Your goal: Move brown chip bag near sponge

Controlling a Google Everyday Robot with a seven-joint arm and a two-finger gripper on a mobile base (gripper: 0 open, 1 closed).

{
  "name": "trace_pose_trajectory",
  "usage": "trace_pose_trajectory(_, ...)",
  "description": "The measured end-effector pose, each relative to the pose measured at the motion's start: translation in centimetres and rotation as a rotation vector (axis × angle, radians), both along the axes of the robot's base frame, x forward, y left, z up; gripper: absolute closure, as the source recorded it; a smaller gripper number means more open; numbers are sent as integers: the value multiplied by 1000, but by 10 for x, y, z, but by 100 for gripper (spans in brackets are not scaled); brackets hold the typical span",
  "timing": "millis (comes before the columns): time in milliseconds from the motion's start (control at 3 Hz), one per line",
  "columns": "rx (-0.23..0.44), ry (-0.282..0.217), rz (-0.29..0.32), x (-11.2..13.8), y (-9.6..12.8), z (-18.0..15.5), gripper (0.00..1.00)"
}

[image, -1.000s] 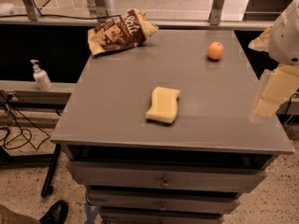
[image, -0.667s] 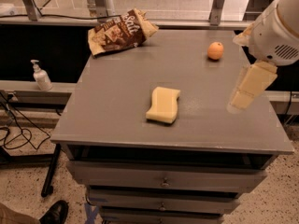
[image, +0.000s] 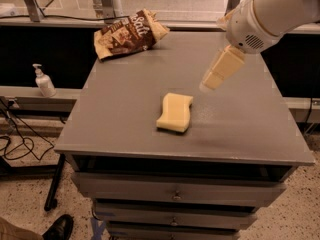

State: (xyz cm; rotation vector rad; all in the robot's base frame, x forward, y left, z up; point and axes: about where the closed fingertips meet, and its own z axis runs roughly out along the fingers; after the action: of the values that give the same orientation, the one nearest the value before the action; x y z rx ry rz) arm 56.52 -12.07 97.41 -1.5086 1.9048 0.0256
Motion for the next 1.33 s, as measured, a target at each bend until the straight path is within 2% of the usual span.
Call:
trace_pose_trajectory(333,141,-28,24,29,42,5,0)
trace_pose_trajectory(667,141,-28,24,29,42,5,0)
trace_pose_trajectory(1000,171,-64,23,39,52,2,0)
trace_pose_trajectory(1333,221,-129,26,78,86,-14,0)
